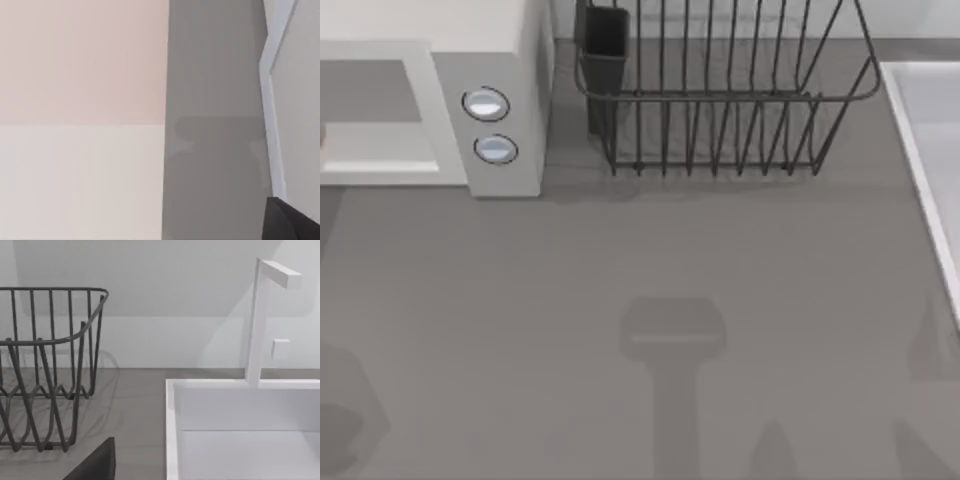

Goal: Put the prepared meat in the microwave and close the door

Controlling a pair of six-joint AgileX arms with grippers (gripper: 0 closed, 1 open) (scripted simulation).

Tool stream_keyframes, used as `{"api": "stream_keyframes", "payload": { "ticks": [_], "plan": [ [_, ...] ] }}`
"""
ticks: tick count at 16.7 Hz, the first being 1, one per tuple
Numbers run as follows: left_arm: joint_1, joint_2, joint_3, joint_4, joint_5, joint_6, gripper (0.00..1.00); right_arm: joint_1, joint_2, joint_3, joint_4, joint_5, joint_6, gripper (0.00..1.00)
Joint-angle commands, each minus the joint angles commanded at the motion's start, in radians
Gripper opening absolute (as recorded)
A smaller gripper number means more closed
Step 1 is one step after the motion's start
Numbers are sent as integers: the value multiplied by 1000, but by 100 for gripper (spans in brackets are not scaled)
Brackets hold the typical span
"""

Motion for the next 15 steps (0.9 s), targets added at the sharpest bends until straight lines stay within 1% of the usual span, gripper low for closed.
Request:
{"api": "stream_keyframes", "payload": {
  "ticks": [3, 6, 12, 15],
  "plan": [
    [63, 181, 160, -114, 17, 113, 0, 0, 0, 0, 0, 0, 0, 100],
    [96, 270, 239, -178, 23, 176, 0, 0, 0, 0, 0, 0, 0, 100],
    [95, 277, 240, -180, 22, 182, 0, 0, 0, 0, 0, 0, 0, 100],
    [96, 301, 187, -110, 23, 183, 0, 0, 0, 0, 0, 0, 0, 100]
  ]
}}
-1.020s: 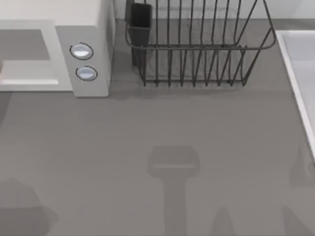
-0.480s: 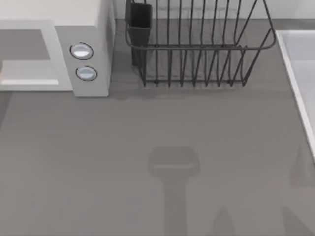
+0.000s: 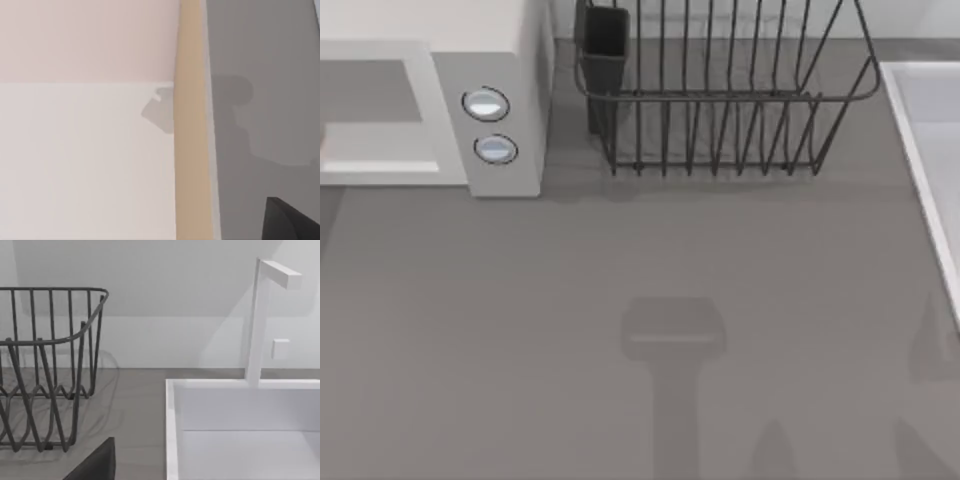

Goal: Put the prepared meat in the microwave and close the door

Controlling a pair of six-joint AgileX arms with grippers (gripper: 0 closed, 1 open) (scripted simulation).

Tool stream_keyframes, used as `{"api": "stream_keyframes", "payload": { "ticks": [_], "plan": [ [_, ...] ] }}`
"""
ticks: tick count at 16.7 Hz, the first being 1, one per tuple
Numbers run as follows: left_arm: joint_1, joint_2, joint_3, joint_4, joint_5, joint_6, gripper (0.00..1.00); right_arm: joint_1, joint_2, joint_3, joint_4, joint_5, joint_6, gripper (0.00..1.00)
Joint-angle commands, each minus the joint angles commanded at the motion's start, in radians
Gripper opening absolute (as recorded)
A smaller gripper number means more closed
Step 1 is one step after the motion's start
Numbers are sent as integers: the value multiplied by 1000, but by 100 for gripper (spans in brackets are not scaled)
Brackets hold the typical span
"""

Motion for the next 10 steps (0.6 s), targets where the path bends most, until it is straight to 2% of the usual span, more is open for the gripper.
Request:
{"api": "stream_keyframes", "payload": {
  "ticks": [6, 10],
  "plan": [
    [5, 84, -178, 274, 1, 4, 0, 0, 0, 0, 0, 0, 0, 100],
    [6, 97, -206, 307, 3, 5, 0, 0, 0, 0, 0, 0, 0, 100]
  ]
}}
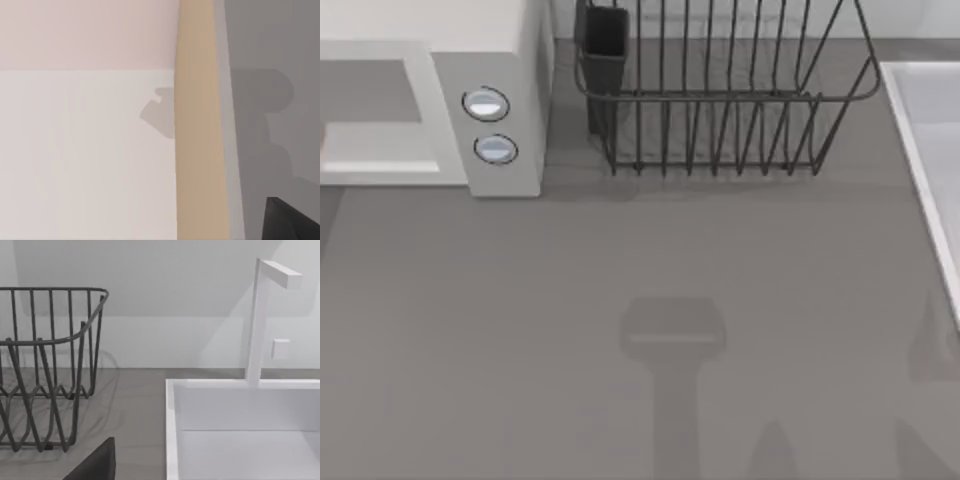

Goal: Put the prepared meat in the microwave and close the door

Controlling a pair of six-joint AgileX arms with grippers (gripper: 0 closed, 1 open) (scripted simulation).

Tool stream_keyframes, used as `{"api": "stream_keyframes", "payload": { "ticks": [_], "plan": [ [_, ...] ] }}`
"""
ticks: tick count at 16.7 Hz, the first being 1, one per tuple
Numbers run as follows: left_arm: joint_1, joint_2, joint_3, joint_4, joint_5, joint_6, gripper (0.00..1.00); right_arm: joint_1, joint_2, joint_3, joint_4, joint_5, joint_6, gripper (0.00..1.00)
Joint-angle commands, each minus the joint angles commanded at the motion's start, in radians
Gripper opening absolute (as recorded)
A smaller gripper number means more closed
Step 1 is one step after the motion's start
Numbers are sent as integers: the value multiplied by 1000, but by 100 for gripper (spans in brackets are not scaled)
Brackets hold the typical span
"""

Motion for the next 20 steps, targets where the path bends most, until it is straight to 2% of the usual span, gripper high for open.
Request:
{"api": "stream_keyframes", "payload": {
  "ticks": [5, 13, 20],
  "plan": [
    [-26, -43, -39, 20, -10, -24, 0, 0, 0, 0, 0, 0, 0, 100],
    [-167, -301, -370, 175, -80, -181, 0, 0, 0, 0, 0, 0, 0, 100],
    [-186, -326, -402, 191, -95, -207, 0, 0, 0, 0, 0, 0, 0, 100]
  ]
}}
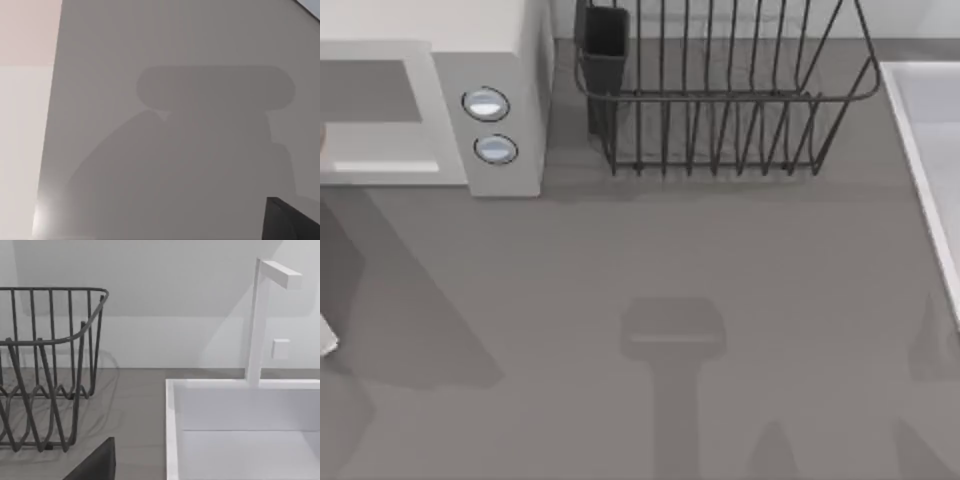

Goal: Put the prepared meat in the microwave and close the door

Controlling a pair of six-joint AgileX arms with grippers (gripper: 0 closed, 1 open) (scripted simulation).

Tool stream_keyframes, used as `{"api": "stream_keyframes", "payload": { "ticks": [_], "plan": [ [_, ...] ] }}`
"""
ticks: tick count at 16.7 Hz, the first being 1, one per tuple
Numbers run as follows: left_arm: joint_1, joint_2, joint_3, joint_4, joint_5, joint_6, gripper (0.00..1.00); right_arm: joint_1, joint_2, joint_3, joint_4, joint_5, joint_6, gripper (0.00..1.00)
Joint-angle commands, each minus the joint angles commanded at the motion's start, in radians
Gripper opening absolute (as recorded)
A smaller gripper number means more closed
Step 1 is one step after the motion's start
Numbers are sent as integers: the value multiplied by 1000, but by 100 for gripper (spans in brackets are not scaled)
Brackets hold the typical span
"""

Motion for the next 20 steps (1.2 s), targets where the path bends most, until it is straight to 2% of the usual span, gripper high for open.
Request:
{"api": "stream_keyframes", "payload": {
  "ticks": [8, 15, 18, 20],
  "plan": [
    [-265, -276, -239, 82, -142, -247, 0, 0, 0, 0, 0, 0, 0, 100],
    [-300, -307, -269, 96, -176, -286, 0, 0, 0, 0, 0, 0, 0, 100],
    [-395, -356, -299, 101, -256, -372, 0, 0, 0, 0, 0, 0, 0, 100],
    [-500, -387, -319, 105, -311, -440, 0, 0, 0, 0, 0, 0, 0, 100]
  ]
}}
